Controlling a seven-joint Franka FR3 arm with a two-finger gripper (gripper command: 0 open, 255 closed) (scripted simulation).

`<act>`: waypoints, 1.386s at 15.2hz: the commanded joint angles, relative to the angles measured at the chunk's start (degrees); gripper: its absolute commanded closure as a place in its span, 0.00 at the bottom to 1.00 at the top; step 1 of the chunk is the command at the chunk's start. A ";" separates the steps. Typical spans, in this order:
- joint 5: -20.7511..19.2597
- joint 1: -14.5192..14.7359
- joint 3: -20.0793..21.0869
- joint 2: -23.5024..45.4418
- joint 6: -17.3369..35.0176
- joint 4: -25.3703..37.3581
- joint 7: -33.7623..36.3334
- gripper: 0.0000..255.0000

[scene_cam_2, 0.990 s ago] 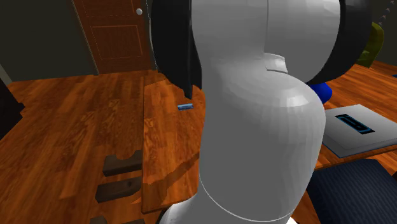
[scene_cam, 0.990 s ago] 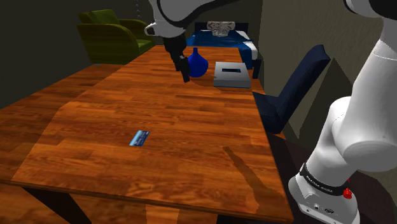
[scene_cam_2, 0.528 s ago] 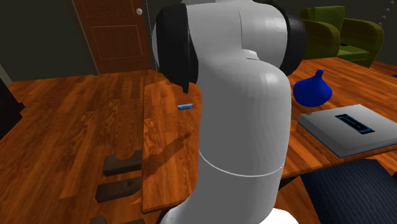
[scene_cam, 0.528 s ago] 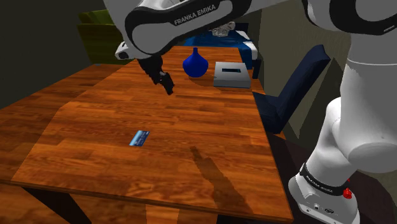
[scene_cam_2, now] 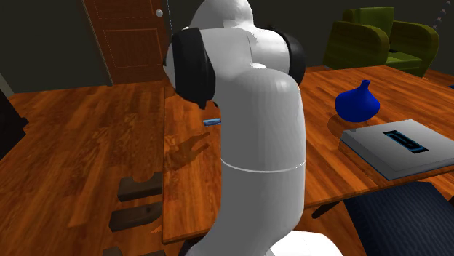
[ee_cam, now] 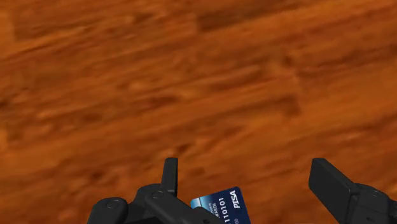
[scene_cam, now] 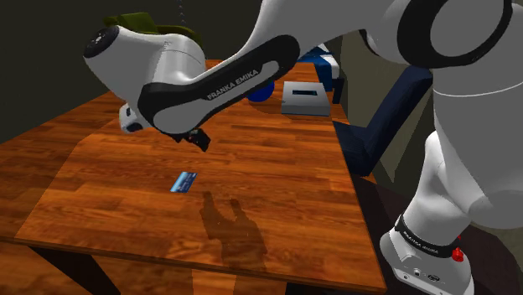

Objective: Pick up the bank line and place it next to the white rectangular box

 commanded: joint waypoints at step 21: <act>-9.63 3.01 0.58 6.67 8.05 -3.45 -5.00 0.00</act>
